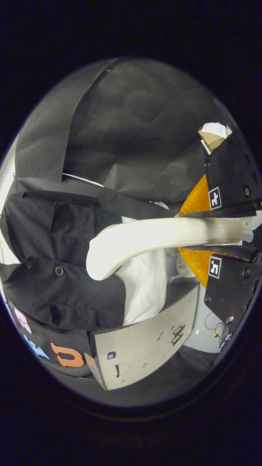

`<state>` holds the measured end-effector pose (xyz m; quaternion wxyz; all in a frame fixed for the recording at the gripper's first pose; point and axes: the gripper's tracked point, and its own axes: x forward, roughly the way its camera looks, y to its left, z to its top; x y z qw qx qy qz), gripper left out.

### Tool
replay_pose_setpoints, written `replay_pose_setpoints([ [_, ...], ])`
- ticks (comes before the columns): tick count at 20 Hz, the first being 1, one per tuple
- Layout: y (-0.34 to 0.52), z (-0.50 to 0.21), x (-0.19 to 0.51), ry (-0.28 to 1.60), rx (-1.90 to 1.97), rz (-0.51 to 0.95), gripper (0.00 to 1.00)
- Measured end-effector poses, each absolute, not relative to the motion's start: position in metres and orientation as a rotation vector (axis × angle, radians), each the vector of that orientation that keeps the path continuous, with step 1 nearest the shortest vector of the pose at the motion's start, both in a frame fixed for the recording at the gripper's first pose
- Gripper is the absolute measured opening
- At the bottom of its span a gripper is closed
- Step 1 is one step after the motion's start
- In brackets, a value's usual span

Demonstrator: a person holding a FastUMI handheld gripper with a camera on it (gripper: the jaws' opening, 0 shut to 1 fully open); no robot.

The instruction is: Iron the clothes twice with a garment steamer, once on the left side and once on the right side.

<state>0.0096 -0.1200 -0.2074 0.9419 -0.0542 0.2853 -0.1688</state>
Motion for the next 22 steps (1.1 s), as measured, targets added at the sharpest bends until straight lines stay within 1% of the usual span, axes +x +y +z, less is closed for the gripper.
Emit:
replay_pose_setpoints([
  [4,-0.117,-0.176,-0.023,0.537,-0.107,-0.320,0.33],
  [8,-0.118,-0.143,-0.064,0.452,-0.115,-0.240,0.33],
  [15,-0.127,-0.074,-0.173,0.292,-0.073,-0.083,0.33],
  [19,-0.132,-0.071,-0.218,0.297,-0.055,-0.021,0.33],
  [22,-0.132,-0.069,-0.229,0.288,-0.057,-0.024,0.33],
])
